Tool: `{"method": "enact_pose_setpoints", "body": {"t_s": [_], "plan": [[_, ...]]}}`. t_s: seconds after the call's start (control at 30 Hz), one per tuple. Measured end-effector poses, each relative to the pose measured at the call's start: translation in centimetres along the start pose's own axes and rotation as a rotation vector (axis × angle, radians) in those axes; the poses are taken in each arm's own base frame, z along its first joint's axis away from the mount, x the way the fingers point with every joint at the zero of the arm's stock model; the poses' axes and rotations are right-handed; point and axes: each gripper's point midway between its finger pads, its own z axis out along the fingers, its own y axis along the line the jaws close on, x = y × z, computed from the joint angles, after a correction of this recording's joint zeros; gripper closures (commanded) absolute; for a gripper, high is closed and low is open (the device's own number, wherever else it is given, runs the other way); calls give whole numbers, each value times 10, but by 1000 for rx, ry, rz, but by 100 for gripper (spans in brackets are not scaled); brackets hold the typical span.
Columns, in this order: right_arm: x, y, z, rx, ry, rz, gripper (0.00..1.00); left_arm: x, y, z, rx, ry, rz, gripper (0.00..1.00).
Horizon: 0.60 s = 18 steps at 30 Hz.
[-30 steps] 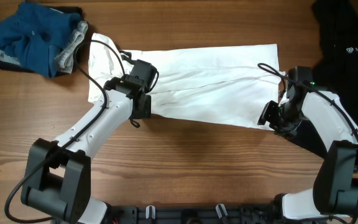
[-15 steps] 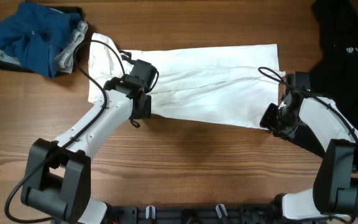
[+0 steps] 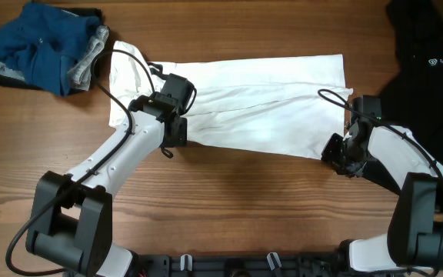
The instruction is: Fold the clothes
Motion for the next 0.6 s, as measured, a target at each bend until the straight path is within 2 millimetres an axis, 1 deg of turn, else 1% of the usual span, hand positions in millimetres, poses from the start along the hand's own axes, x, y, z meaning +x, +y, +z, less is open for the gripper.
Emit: {"method": "enact_pose_setpoints", "body": {"t_s": [0.1,0.13,0.17,0.2,0.27,0.4,0.5,0.53,0.57,0.6], "plan": [[-4,2,0,-17,-33,13,59,0,0,0,0,0,0,96],[-12,6,0,-33,-66,13,60,0,0,0,0,0,0,96],[-21,10,-1,-51,-101,13,69,0,0,0,0,0,0,96],[-29,15,-2,-70,-137,13,96,0,0,0,0,0,0,96],[-33,16,-1,-77,-157,17,96,0,0,0,-1,0,0,96],[-33,15,0,-74,-157,22,96,0,0,0,-1,0,0,96],[-21,10,-5,-41,-94,28,96,4,1,-1,-4,14,3,96],[-23,10,-12,-39,-91,29,96,7,2,-2,-3,26,3,96],[-35,15,-29,-60,-132,30,96,11,4,-9,1,34,-1,96],[-41,15,-47,-65,-148,30,96,11,5,-17,9,28,-10,96]]}}
